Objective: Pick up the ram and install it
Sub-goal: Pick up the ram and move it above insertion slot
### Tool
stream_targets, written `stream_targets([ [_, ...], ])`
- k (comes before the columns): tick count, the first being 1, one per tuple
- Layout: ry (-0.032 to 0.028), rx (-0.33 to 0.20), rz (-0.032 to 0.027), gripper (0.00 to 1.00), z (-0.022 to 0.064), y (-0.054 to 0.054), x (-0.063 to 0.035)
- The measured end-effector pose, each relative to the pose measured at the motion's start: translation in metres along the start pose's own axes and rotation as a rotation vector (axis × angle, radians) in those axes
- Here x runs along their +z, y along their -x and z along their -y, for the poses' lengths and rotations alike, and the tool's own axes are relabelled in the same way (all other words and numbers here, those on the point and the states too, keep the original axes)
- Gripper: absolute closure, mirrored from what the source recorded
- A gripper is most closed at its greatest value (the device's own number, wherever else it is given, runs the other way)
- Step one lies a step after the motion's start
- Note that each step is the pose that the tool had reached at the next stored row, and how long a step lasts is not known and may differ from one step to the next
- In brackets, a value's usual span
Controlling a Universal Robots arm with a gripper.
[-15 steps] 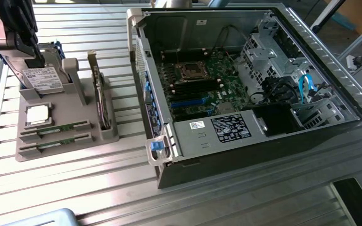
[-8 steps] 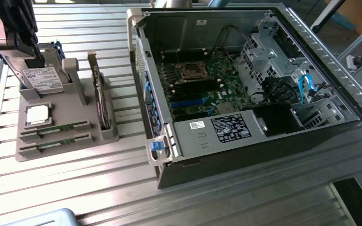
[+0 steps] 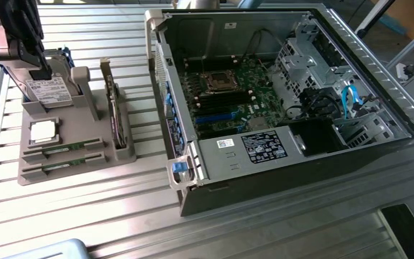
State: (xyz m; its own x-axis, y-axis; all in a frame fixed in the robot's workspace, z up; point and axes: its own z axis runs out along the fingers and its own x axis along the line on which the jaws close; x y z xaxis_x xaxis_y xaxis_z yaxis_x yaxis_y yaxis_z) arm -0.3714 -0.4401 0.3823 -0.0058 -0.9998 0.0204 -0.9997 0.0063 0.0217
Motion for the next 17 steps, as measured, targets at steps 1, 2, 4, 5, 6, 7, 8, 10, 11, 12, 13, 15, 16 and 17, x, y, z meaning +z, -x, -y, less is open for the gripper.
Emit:
stream_targets([
  [1,0.0000,0.000,0.0000,0.90,0.0000,0.0000,0.0000],
  [2,0.0000,0.000,0.0000,0.89,0.0000,0.0000,0.0000],
  [4,0.0000,0.000,0.0000,0.83,0.0000,0.0000,0.0000],
  [5,-0.0001,0.000,0.0000,0.83,0.0000,0.0000,0.0000],
  [6,-0.0001,0.000,0.0000,0.83,0.0000,0.0000,0.0000],
  [7,-0.0001,0.000,0.0001,0.83,0.0000,0.0000,0.0000],
  [8,0.0000,0.000,0.0000,0.82,0.0000,0.0000,0.0000],
  [10,0.0000,0.000,0.0000,0.75,0.0000,0.0000,0.0000],
  [11,-0.0001,0.000,0.0001,0.75,0.0000,0.0000,0.0000],
  [12,-0.0001,0.000,0.0001,0.75,0.0000,0.0000,0.0001],
  [13,-0.0002,-0.004,0.0001,0.75,0.0000,-0.0002,0.0008],
  [15,-0.0004,-0.022,-0.0005,0.75,0.0001,-0.0011,0.0023],
  [16,-0.0006,-0.029,-0.0006,0.75,0.0001,-0.0017,0.0029],
  [17,-0.0008,-0.034,-0.0007,0.75,0.0001,-0.0026,0.0036],
])
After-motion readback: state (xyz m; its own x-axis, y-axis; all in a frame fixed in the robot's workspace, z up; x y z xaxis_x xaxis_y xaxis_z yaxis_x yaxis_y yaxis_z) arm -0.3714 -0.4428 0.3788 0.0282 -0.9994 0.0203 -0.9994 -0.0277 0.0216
